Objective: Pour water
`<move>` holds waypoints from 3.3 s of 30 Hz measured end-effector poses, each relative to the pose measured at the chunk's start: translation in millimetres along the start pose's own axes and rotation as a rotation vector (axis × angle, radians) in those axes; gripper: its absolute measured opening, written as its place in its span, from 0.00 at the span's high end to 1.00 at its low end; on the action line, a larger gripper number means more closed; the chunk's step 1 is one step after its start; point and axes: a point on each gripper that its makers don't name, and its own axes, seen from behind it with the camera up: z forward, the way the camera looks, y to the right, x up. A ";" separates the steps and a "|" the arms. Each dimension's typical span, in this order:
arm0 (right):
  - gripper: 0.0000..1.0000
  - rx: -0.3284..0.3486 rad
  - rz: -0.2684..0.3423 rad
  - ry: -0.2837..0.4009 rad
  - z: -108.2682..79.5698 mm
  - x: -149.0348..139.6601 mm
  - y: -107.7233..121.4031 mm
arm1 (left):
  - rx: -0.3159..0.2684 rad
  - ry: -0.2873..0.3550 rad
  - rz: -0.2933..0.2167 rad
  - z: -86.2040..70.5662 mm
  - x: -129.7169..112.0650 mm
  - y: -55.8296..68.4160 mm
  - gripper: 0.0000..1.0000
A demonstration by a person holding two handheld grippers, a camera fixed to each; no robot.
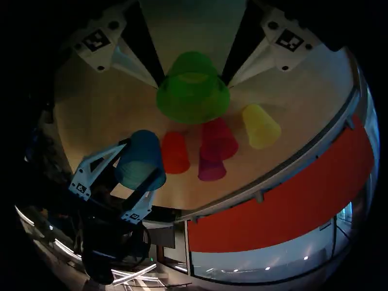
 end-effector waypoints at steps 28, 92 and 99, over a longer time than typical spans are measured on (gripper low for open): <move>0.12 0.007 0.002 -0.024 16.2 -16.6 -7.2 | -0.016 -0.026 -0.014 22.7 -27.3 3.6 0.19; 0.12 0.016 0.031 -0.085 44.3 -57.6 -29.7 | 0.032 -0.089 -0.025 -2.5 -72.9 -3.8 0.16; 0.11 0.013 0.039 -0.090 43.6 -60.5 -30.6 | 0.042 -0.086 -0.026 -6.2 -72.2 -6.4 0.16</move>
